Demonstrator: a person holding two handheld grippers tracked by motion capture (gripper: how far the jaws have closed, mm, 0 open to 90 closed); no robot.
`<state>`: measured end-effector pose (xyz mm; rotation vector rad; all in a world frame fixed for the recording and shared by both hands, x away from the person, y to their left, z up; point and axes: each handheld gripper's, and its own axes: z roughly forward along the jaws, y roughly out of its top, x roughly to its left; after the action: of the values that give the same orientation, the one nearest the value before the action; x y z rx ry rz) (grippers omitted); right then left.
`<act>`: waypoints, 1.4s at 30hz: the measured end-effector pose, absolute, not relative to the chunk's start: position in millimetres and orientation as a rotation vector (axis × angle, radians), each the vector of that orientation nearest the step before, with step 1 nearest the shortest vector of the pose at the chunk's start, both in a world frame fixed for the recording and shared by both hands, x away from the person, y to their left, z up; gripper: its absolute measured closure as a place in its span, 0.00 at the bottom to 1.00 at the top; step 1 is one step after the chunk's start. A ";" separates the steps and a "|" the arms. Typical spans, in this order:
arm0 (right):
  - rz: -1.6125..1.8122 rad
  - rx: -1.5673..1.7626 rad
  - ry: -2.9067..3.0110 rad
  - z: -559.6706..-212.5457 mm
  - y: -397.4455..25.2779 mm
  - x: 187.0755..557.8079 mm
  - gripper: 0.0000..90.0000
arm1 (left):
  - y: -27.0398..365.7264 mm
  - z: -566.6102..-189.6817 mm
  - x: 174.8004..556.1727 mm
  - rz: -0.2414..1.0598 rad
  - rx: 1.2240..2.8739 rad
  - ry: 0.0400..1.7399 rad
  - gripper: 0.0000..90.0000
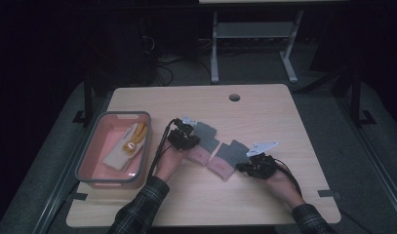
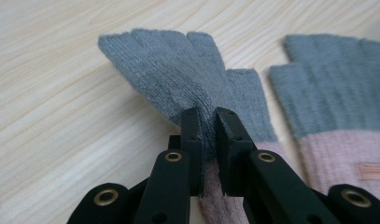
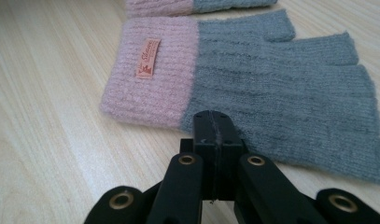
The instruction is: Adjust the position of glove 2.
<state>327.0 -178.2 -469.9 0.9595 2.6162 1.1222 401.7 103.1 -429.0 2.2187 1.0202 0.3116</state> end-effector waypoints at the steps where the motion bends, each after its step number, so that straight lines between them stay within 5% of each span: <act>1: 1.123 0.964 2.613 -470.2 -177.7 327.0 1.00 | 102.5 -430.8 403.3 0.284 2.213 1.007 0.91; 20: 1.147 0.997 2.592 -471.5 -178.5 325.5 1.00 | 67.8 -407.6 381.9 0.153 2.170 0.809 0.91; 42: 1.147 0.997 2.600 -472.0 -178.1 325.6 1.00 | 23.8 -422.8 360.9 0.084 2.247 0.711 0.91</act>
<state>325.6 -178.1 -472.0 0.9974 2.6000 1.1467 360.9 23.8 -422.8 2.2468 0.7112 0.0843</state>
